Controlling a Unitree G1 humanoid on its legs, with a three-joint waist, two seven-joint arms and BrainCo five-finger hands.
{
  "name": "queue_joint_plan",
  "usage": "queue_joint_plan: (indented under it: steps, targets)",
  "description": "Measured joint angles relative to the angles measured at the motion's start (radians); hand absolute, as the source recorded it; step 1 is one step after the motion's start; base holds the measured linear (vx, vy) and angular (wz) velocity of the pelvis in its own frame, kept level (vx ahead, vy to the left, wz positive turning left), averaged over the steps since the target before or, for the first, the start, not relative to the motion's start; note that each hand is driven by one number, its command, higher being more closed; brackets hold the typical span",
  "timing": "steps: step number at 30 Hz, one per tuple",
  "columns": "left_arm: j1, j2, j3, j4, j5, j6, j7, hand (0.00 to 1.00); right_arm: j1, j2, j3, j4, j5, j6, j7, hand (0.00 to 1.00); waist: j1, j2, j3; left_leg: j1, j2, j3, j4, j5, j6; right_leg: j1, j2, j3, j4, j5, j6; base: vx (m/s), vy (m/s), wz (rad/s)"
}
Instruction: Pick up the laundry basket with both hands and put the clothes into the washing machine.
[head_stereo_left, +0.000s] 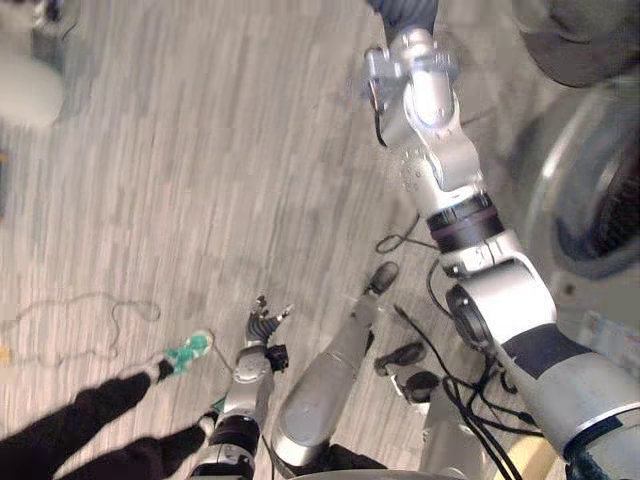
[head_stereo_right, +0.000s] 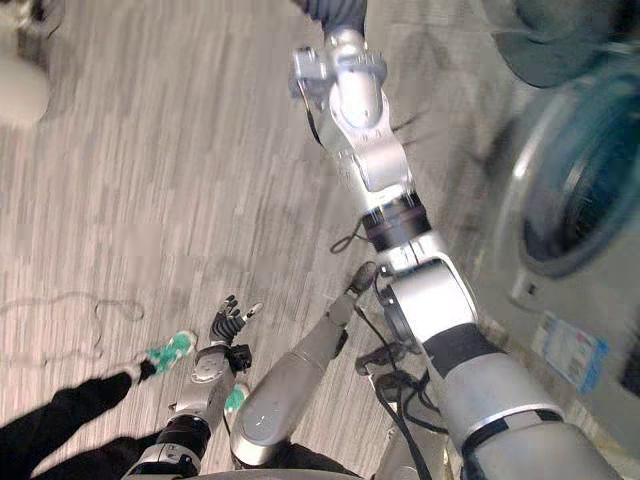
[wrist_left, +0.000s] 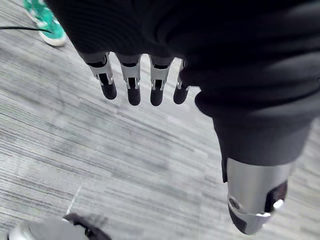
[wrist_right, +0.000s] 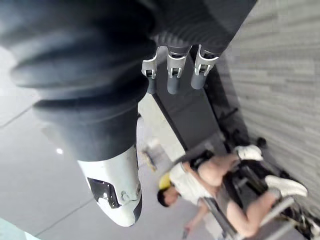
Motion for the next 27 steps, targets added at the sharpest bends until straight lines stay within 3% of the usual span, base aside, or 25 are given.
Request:
queue_joint_plan:
  steps: [1, 5, 10, 17, 21, 22, 27]
  targets:
    - [-0.053, 0.014, -0.018, -0.021, 0.001, 0.000, 0.006, 0.00, 0.100, -0.026, 0.007, -0.024, -0.039, 0.006, 0.018, 0.00, -0.038, -0.003, -0.001, 0.009, 0.023, 0.011, -0.013, 0.008, 0.010, -0.002, 0.028, 0.031, -0.027, 0.028, -0.007, -0.14, -0.042, -0.88]
    - [-0.242, 0.113, -0.041, -0.026, 0.019, 0.000, 0.037, 0.00, 0.388, -0.085, 0.006, -0.025, -0.104, 0.019, 0.117, 0.00, -0.122, -0.035, -0.007, 0.031, 0.072, 0.086, -0.071, 0.041, 0.012, -0.055, 0.069, 0.143, -0.045, 0.072, -0.031, -0.14, -0.035, -0.89]
    - [-0.435, 0.367, -0.013, 0.116, 0.023, 0.016, 0.087, 0.00, 0.539, -0.102, -0.021, -0.026, -0.140, 0.019, 0.259, 0.00, -0.204, -0.073, -0.010, 0.037, 0.114, 0.160, -0.117, 0.066, 0.009, -0.131, 0.108, 0.253, -0.048, 0.119, -0.045, -0.11, -0.059, -0.72]
    - [-0.591, 0.625, 0.053, 0.297, 0.026, 0.039, 0.106, 0.00, 0.609, -0.033, -0.073, -0.038, -0.132, 0.009, 0.303, 0.00, -0.260, -0.117, -0.007, 0.032, 0.131, 0.228, -0.150, 0.074, 0.012, -0.195, 0.133, 0.350, -0.069, 0.166, -0.041, -0.03, -0.001, -0.47]
    - [-0.585, 0.663, 0.154, 0.332, 0.055, 0.077, 0.105, 0.00, 0.686, -0.034, -0.126, -0.163, -0.106, -0.006, 0.302, 0.00, -0.253, -0.126, -0.006, 0.031, 0.152, 0.267, -0.167, 0.076, 0.015, -0.192, 0.156, 0.395, -0.142, 0.222, -0.030, 0.02, 0.041, -0.42]
    - [-0.592, 0.674, 0.197, 0.332, 0.062, 0.081, 0.101, 0.00, 0.700, -0.027, -0.123, -0.207, -0.098, -0.013, 0.304, 0.00, -0.257, -0.143, 0.000, 0.026, 0.158, 0.275, -0.168, 0.076, 0.015, -0.192, 0.164, 0.405, -0.163, 0.239, -0.029, 0.01, 0.034, -0.31]
    - [-0.610, 0.708, 0.306, 0.311, 0.083, 0.101, 0.101, 0.00, 0.779, -0.010, -0.137, -0.326, -0.081, -0.032, 0.304, 0.00, -0.252, -0.162, 0.004, 0.013, 0.169, 0.287, -0.168, 0.076, 0.015, -0.193, 0.175, 0.415, -0.203, 0.265, -0.031, 0.01, 0.027, -0.13]
